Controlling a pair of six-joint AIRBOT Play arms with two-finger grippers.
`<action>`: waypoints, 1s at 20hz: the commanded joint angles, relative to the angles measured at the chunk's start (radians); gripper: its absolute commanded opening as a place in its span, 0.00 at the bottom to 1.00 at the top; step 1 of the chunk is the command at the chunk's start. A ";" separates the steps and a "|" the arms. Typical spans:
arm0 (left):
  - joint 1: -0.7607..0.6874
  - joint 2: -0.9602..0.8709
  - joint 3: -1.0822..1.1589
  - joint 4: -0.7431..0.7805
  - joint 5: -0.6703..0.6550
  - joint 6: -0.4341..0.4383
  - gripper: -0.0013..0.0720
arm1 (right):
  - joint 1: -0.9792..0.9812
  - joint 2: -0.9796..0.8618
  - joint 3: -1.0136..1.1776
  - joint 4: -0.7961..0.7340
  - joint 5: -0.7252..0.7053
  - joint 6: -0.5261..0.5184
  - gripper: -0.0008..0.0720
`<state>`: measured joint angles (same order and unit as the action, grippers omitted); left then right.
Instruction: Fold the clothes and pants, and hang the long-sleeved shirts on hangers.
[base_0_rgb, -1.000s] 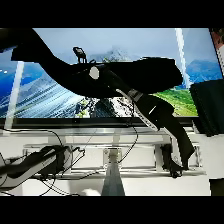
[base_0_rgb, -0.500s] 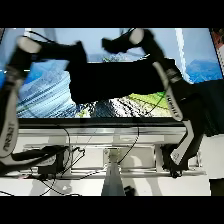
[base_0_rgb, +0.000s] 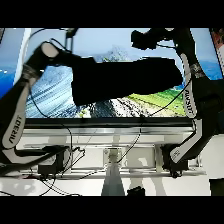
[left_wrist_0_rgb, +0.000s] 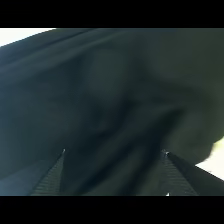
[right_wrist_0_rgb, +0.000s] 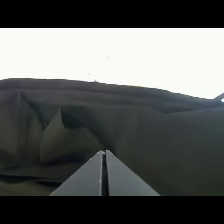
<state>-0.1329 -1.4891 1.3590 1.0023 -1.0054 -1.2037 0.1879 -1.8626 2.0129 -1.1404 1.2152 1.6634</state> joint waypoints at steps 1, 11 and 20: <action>0.218 0.013 -0.029 0.057 -0.141 0.018 0.95 | 0.013 0.002 -0.008 -0.009 0.023 -0.034 0.03; 0.285 -0.069 -0.483 -0.365 0.089 0.201 0.89 | 0.100 0.002 -0.008 -0.021 -0.115 -0.090 0.04; 0.246 -0.035 -0.304 -0.281 0.099 0.234 0.02 | 0.142 -0.019 -0.082 -0.019 -0.084 -0.097 0.03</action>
<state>0.0914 -1.5631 0.9714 0.6197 -0.8181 -0.9546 0.3077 -1.8759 1.9675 -1.1599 1.1271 1.5726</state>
